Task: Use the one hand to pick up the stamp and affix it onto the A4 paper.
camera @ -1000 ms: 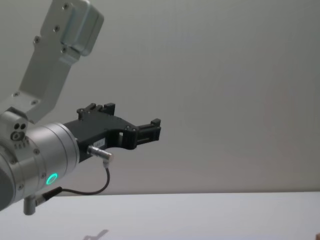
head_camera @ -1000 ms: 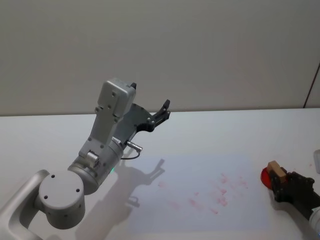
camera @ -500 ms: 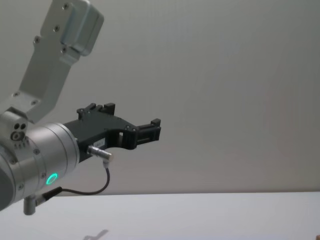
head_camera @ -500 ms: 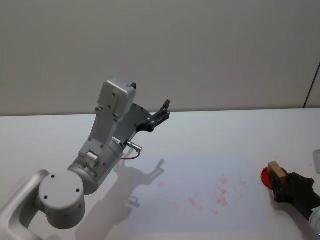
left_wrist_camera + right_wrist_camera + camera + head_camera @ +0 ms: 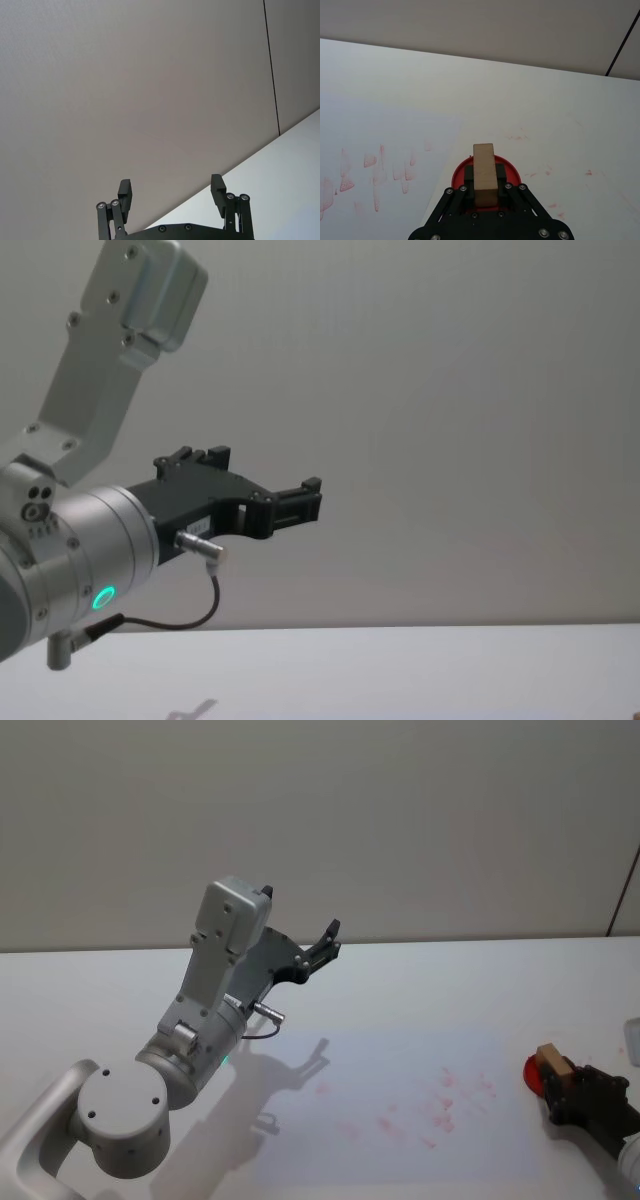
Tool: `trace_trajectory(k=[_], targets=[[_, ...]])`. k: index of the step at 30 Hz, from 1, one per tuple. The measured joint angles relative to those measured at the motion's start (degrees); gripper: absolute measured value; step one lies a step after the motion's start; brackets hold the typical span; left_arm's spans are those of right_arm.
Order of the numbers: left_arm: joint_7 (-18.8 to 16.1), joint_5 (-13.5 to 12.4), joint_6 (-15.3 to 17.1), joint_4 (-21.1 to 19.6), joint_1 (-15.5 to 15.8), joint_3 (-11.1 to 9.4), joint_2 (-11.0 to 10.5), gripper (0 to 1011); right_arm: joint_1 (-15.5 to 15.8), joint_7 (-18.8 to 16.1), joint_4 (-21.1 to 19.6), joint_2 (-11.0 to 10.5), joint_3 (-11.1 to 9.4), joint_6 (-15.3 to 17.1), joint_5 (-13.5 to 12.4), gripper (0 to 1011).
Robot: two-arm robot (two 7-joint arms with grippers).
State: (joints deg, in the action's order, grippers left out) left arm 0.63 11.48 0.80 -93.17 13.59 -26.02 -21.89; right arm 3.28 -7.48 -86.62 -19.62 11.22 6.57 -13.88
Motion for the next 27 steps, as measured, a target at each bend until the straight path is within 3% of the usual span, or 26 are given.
trace_trajectory(k=[13, 27], targets=[[0.00, 0.00, 0.00, 0.00, 0.00, 0.00, 0.00, 1001, -0.16, -2.49, -2.25, 0.01, -0.14, -0.62, -0.94, 220], [0.00, 0.00, 0.00, 0.00, 0.00, 0.00, 0.00, 1001, -0.14, -8.48, -7.26, 0.34, 0.62, -1.62, -3.03, 220]])
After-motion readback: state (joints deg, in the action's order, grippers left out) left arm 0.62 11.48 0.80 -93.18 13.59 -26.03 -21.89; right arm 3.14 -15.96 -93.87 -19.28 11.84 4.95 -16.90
